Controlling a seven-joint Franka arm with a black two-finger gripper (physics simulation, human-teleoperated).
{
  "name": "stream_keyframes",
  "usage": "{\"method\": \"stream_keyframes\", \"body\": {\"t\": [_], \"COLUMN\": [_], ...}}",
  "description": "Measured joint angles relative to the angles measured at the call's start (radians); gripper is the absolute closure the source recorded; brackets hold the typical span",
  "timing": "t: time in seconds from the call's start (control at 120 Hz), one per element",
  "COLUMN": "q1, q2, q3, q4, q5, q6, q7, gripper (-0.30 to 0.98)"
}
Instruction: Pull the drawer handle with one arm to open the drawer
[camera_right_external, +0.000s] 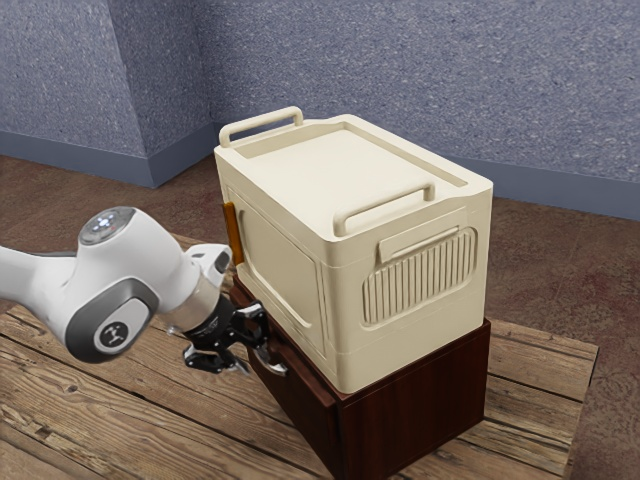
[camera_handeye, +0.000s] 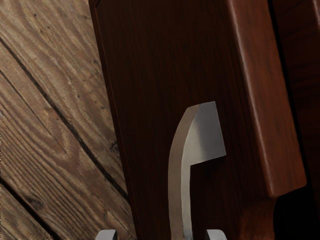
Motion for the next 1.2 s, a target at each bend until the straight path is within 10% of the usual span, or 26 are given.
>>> {"method": "stream_keyframes", "body": {"t": [1.2], "q1": [0.03], "q2": [-0.2], "q3": [0.028], "q4": [-0.093], "q5": [0.002], "q6": [-0.165], "q7": [0.024], "gripper": [0.72]}}
